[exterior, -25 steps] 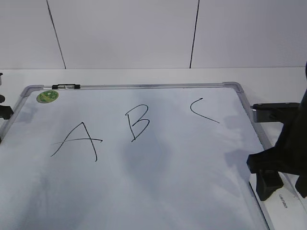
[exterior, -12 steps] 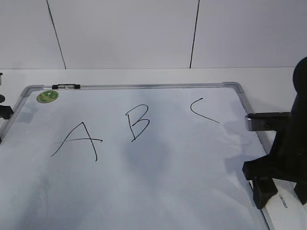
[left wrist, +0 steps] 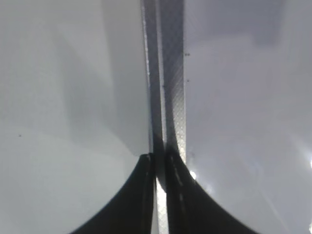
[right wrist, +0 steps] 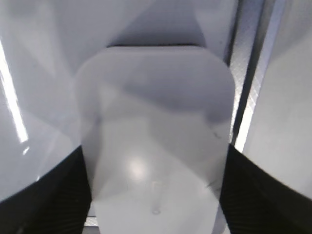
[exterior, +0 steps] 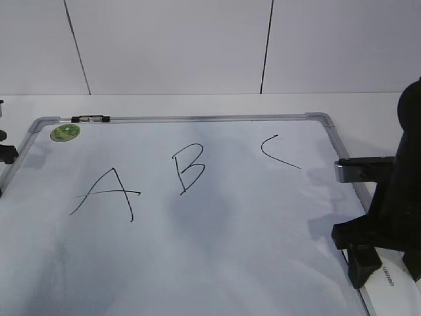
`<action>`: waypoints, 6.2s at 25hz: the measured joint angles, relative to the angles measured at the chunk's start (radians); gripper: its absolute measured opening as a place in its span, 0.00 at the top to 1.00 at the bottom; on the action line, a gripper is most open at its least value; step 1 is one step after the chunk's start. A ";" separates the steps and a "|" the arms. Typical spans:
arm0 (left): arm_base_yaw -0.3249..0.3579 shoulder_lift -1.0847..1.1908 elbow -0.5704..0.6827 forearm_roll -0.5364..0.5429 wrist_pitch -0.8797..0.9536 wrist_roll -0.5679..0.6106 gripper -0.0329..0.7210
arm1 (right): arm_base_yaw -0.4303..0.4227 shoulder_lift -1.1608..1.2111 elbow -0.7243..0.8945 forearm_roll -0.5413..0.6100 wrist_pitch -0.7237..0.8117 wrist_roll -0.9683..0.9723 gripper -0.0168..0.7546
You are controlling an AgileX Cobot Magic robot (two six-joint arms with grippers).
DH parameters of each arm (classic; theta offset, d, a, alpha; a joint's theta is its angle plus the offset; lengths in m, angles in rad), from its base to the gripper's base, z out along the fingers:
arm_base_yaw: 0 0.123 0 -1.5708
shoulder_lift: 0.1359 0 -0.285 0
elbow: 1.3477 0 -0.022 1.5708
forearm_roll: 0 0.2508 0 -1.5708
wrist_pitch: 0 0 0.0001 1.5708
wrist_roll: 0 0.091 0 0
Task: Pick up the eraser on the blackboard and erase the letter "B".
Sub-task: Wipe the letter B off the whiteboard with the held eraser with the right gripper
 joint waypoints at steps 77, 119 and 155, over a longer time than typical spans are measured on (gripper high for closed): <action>0.002 0.002 -0.002 -0.024 0.039 0.000 0.92 | 0.303 0.774 -1.296 -0.042 0.284 -0.111 0.27; 0.002 0.002 -0.002 -0.030 0.036 0.000 0.92 | 0.277 0.814 -1.323 -0.052 0.209 -0.107 0.27; 0.002 0.002 -0.002 -0.053 0.053 0.000 0.92 | 0.268 0.784 -1.293 -0.036 0.178 -0.100 0.21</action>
